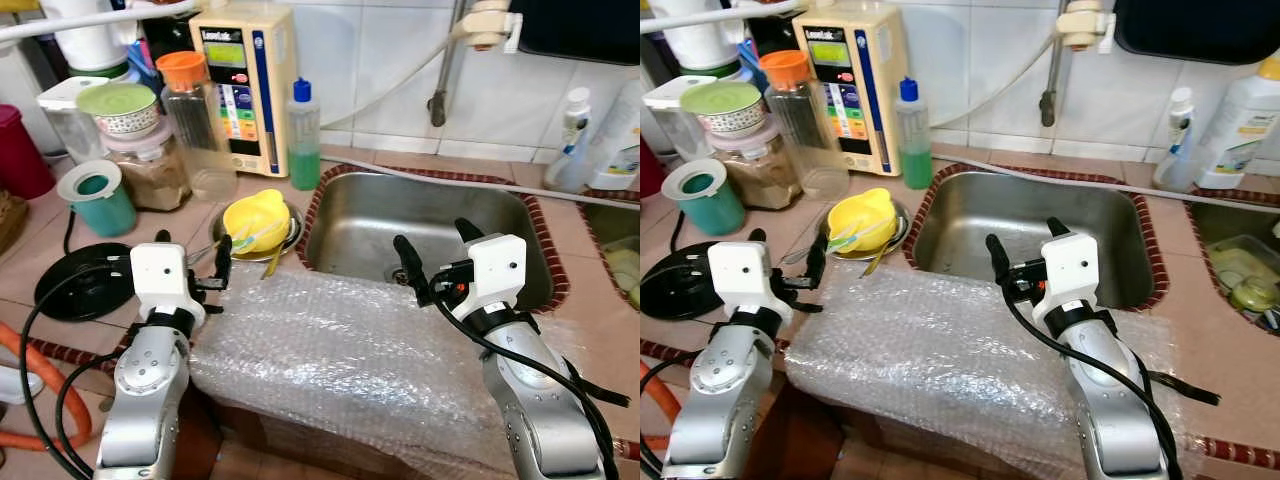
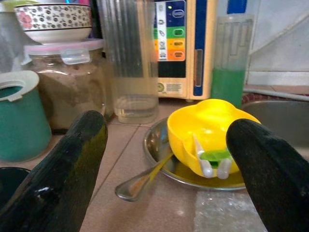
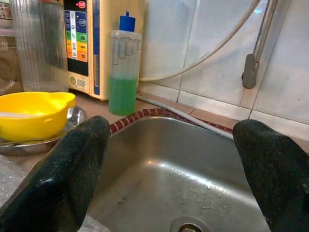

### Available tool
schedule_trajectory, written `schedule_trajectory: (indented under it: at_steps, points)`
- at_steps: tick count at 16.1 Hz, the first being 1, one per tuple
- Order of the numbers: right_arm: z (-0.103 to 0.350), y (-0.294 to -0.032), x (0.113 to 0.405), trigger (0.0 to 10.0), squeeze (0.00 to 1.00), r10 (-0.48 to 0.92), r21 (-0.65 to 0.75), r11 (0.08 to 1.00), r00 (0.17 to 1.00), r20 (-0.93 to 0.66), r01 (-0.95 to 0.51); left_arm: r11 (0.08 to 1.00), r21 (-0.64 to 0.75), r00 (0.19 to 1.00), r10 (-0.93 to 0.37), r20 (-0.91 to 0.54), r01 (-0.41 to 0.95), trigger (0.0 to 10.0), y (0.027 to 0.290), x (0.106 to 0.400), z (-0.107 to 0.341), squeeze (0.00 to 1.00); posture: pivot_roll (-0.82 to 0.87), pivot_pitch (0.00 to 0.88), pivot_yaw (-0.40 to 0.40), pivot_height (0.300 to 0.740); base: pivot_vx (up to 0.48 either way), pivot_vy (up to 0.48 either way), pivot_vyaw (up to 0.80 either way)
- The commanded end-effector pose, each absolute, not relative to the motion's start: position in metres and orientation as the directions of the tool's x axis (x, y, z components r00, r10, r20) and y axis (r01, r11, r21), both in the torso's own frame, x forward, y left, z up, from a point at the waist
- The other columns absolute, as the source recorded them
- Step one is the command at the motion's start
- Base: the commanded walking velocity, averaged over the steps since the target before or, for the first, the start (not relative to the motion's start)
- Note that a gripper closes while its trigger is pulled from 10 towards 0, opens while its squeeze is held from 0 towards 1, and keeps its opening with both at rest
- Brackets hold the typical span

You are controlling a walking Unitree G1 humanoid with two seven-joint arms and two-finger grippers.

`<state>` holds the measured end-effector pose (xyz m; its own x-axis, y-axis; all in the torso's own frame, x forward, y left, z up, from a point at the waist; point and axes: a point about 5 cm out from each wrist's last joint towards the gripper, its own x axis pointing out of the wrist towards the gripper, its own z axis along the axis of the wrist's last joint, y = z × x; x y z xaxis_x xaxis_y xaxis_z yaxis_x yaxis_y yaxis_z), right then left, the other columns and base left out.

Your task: Kitchen organization

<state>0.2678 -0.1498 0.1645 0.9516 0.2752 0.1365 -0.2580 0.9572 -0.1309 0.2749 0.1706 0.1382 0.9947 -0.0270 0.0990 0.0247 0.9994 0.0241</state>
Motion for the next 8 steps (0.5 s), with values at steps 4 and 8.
schedule_trajectory:
  at_steps: [4, 8]
  points:
    - [0.161, -0.135, 0.261, 10.0, 0.00, 0.396, -0.110, 0.915, 0.917, 0.052, -0.389, 0.994, 0.005, 0.993, -0.113, 0.046, 0.113, 10.0, 0.161, 0.284, 0.127, 0.00, 0.01, 0.000, 0.047, 0.740, 0.000, 0.000, 0.00]
    - [0.150, -0.123, 0.250, 10.0, 0.00, 0.497, -0.117, 0.861, 0.868, -0.016, -0.495, 0.984, -0.027, 0.984, -0.174, 0.046, 0.175, 10.0, 0.147, 0.294, 0.130, 0.00, 0.00, 0.000, 0.049, 0.740, 0.000, 0.000, 0.00]
